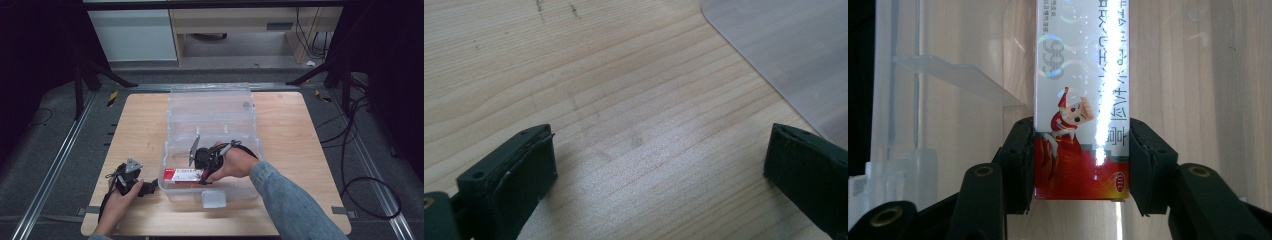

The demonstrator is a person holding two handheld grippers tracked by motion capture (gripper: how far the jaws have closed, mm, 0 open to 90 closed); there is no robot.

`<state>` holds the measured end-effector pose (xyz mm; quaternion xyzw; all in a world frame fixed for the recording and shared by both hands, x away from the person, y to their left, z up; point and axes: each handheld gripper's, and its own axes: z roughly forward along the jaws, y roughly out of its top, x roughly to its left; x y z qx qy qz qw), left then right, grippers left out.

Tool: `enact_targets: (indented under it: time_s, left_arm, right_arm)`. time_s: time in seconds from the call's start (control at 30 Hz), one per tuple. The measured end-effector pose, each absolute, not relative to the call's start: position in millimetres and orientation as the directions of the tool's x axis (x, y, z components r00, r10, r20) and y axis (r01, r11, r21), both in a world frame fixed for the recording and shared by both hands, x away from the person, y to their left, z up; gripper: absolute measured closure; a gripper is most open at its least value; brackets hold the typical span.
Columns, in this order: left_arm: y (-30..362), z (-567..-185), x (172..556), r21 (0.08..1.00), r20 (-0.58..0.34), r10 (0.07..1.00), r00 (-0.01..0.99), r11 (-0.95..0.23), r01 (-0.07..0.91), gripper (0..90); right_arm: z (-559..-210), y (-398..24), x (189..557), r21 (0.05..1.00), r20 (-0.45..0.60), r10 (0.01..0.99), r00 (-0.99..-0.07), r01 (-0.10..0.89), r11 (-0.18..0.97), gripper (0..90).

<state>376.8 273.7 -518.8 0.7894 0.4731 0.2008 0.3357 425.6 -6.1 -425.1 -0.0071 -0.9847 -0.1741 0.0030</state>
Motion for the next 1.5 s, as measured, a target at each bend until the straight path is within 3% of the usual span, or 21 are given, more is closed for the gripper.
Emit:
enact_targets:
  time_s: [1.5]
  left_arm:
    - [273.6, -519.0, 377.0, 0.722, -0.003, 0.881, 0.473, -0.325, 0.611, 0.0]
  right_arm:
    - [-450.8, -0.6, 424.5, 0.294, 0.019, -0.002, -1.0, 0.003, 0.956, 51.1]
